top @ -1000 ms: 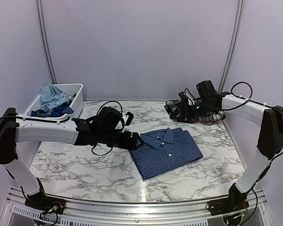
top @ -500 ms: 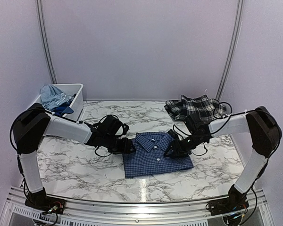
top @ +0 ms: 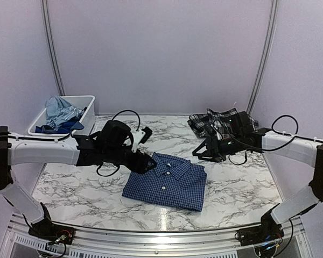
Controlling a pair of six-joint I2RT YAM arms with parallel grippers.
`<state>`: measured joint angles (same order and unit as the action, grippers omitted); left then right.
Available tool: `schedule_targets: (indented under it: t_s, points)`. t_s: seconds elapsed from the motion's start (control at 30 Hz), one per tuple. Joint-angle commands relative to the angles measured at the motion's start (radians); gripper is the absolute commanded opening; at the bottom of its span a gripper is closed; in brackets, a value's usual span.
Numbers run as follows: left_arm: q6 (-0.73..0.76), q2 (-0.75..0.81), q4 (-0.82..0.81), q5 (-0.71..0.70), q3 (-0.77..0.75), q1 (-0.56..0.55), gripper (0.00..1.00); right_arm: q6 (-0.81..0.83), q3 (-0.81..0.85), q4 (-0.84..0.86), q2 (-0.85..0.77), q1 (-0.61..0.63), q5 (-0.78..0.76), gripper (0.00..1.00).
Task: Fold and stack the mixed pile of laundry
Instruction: Pick up the square-folded shirt from the center of the board.
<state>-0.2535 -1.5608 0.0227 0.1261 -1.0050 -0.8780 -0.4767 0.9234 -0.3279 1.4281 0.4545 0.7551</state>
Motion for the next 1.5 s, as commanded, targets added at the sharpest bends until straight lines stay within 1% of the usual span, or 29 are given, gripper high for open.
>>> schedule_targets:
  t_s: [0.0,0.07,0.13,0.27,0.4,0.57,0.63,0.7,0.77,0.8,0.87,0.9,1.0,1.07,1.2,1.37,1.47]
  points:
    - [0.319,-0.061,0.017,0.003,-0.07,-0.146,0.71,-0.032,-0.078,-0.067,-0.044,-0.083,-0.02,0.54]
    - [0.375,-0.108,0.016,0.016,-0.107,-0.201,0.69,-0.059,-0.122,-0.044,-0.063,-0.096,-0.018,0.52]
    - [0.433,-0.162,0.017,-0.004,-0.151,-0.276,0.67,-0.097,-0.175,-0.025,-0.091,-0.107,-0.023,0.52]
    - [0.519,-0.277,0.021,-0.055,-0.233,-0.377,0.61,-0.17,-0.278,0.006,-0.143,-0.139,-0.011,0.55]
    - [0.536,-0.365,0.002,-0.058,-0.288,-0.421,0.56,-0.251,-0.361,0.053,-0.203,-0.146,-0.001,0.64]
    - [0.561,-0.466,-0.009,-0.07,-0.345,-0.45,0.55,-0.334,-0.447,0.114,-0.234,-0.146,0.004,0.72]
    - [0.56,-0.506,-0.008,-0.085,-0.365,-0.455,0.54,-0.359,-0.477,0.136,-0.238,-0.146,0.014,0.76]
    - [0.554,-0.534,-0.013,-0.115,-0.38,-0.456,0.52,-0.373,-0.492,0.15,-0.243,-0.145,0.025,0.85]
    - [0.545,-0.551,-0.038,-0.187,-0.383,-0.456,0.44,-0.393,-0.506,0.17,-0.248,-0.146,0.036,0.96]
    - [0.537,-0.555,-0.056,-0.223,-0.383,-0.455,0.41,-0.405,-0.515,0.18,-0.247,-0.146,0.042,0.98]
    - [0.538,-0.547,-0.089,-0.244,-0.375,-0.455,0.33,-0.436,-0.537,0.21,-0.244,-0.145,0.049,0.98]
    - [0.537,-0.534,-0.119,-0.239,-0.367,-0.453,0.27,-0.462,-0.553,0.245,-0.244,-0.145,0.053,0.98]
    - [0.493,-0.503,-0.194,-0.218,-0.344,-0.446,0.14,-0.579,-0.606,0.42,-0.234,-0.142,0.057,0.99]
    - [0.439,-0.494,-0.208,-0.2,-0.354,-0.432,0.08,-0.622,-0.624,0.474,-0.213,-0.139,0.048,0.99]
    - [0.36,-0.505,-0.213,-0.172,-0.401,-0.408,0.06,-0.667,-0.61,0.513,-0.183,-0.119,0.006,0.98]
    - [0.339,-0.529,-0.213,-0.196,-0.447,-0.401,0.06,-0.783,-0.608,0.615,-0.181,-0.077,-0.066,0.99]
    - [0.308,-0.54,-0.214,-0.21,-0.468,-0.389,0.06,-0.857,-0.609,0.626,-0.182,-0.04,-0.132,0.98]
